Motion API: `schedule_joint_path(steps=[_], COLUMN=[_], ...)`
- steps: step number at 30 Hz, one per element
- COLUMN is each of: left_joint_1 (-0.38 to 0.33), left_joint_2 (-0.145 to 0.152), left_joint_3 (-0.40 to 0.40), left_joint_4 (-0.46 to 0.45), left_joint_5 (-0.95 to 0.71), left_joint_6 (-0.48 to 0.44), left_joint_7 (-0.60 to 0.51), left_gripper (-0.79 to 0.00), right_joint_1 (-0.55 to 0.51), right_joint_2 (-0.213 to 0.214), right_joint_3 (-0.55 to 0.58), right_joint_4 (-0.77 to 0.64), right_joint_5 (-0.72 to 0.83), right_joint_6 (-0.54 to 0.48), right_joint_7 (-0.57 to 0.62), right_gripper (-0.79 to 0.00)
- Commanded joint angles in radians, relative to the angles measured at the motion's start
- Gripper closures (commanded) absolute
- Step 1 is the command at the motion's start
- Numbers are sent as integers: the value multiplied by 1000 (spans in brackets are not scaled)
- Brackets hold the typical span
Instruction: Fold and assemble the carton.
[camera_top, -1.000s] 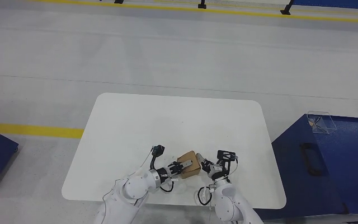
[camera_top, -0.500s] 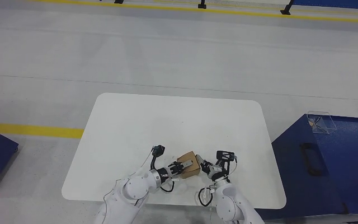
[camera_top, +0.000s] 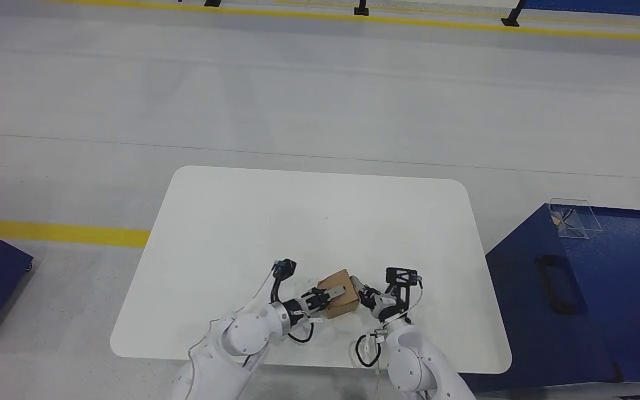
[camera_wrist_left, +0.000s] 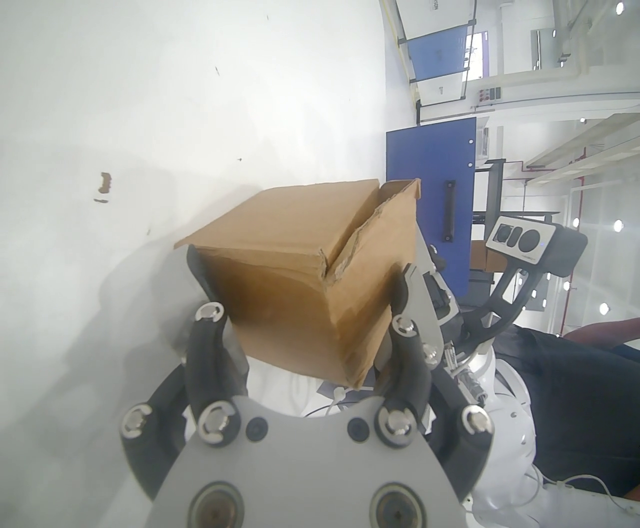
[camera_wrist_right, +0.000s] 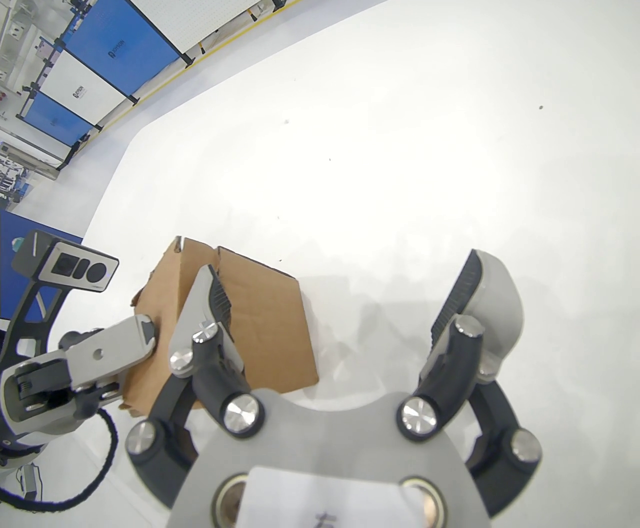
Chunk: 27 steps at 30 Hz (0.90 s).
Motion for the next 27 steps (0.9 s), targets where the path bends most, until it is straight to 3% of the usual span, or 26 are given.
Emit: schedule_joint_path(steps=[1,27], left_joint_1=[-2,-4], left_joint_2=[-1,-1], left_joint_3=[2,-1], left_joint_4=[3,-9], left_joint_5=[1,7], left_joint_6=[-1,18], left_joint_7=[2,-5], left_gripper=[-631,-625], right_joint_1=[3,24], right_joint_2=[0,3], right_joint_3=[2,31], right_joint_4=[5,-3], right_joint_5=[0,26], right_joint_6=[-8,-21], right_joint_7=[5,68], right_gripper=[-785,-785])
